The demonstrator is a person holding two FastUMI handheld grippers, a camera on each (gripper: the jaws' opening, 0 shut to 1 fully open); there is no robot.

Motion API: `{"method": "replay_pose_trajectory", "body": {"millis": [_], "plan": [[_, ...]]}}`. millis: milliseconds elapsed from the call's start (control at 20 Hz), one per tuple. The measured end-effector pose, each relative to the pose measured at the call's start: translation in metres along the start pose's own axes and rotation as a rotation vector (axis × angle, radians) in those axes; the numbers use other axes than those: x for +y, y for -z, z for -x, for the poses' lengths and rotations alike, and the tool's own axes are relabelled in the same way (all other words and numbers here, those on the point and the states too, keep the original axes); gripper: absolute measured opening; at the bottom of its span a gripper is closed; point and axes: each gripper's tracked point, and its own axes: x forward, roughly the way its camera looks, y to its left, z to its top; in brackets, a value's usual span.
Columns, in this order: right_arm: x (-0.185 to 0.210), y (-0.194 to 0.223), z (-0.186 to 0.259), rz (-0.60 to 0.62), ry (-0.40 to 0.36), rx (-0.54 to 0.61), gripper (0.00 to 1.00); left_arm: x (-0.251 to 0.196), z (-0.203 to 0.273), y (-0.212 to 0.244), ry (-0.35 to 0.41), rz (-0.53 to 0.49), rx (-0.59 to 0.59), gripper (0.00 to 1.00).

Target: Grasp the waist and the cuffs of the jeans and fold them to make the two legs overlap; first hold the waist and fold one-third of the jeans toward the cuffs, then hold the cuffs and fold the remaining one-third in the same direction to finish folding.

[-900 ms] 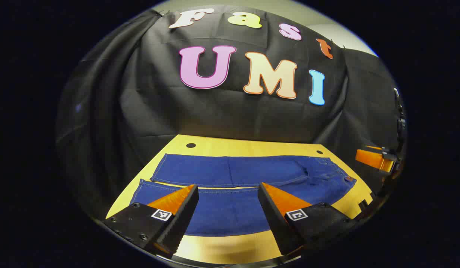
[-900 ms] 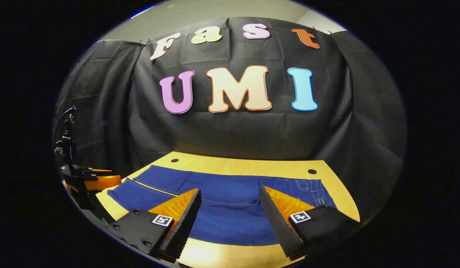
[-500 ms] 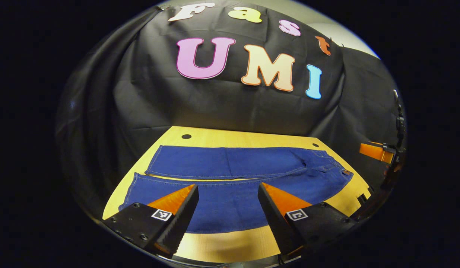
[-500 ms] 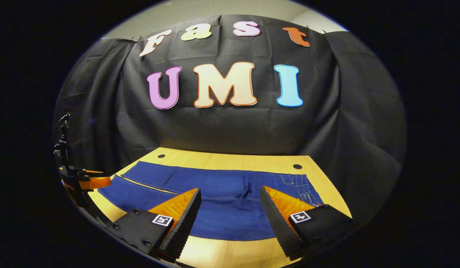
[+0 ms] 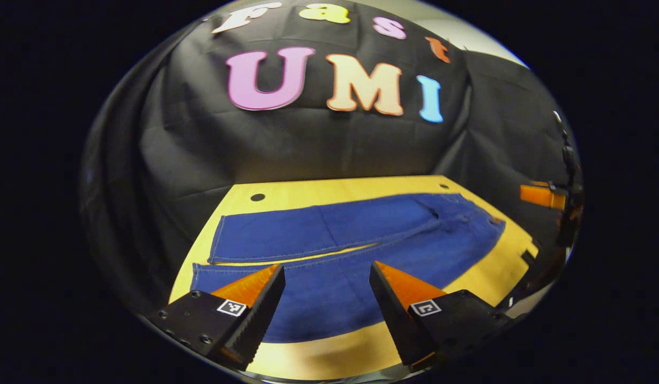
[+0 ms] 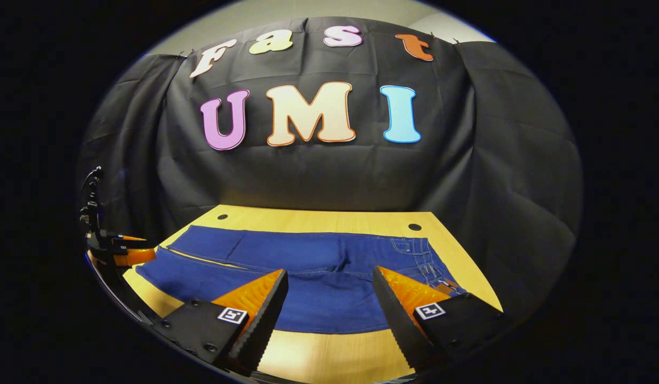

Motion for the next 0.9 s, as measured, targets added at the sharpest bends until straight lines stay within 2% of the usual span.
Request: {"method": "replay_pose_trajectory", "body": {"millis": [150,200,350,400,450,550,650,800,850,900], "plan": [[-0.005,0.011,-0.003,0.005,0.004,0.027,0.98,0.005,0.004,0.039,0.132,-0.104,0.146,0.95],[-0.004,0.013,-0.004,-0.004,0.002,0.032,0.98,0.013,0.006,0.053,0.153,-0.137,0.186,0.95],[-0.001,0.02,-0.005,-0.003,-0.008,0.051,0.98,0.045,0.013,0.098,0.172,-0.23,0.338,0.94],[-0.002,0.021,-0.004,0.014,-0.004,0.054,0.95,0.05,0.011,0.109,0.183,-0.248,0.378,0.94],[-0.005,0.021,-0.004,0.029,0.004,0.053,0.98,0.053,0.011,0.12,0.198,-0.258,0.422,0.94],[-0.008,0.026,-0.005,0.033,0.016,0.062,0.96,0.058,0.013,0.142,0.221,-0.273,0.501,0.94],[-0.009,0.031,-0.005,0.013,0.016,0.075,0.98,0.065,0.012,0.154,0.222,-0.304,0.547,0.94],[-0.015,0.037,-0.006,-0.003,0.035,0.087,0.96,0.067,0.011,0.165,0.22,-0.28,0.586,0.93],[-0.017,0.042,-0.006,-0.004,0.043,0.093,0.98,0.069,0.011,0.167,0.222,-0.284,0.599,0.93],[-0.019,0.043,-0.006,-0.002,0.052,0.094,0.96,0.072,0.011,0.169,0.218,-0.294,0.616,0.93]]}}
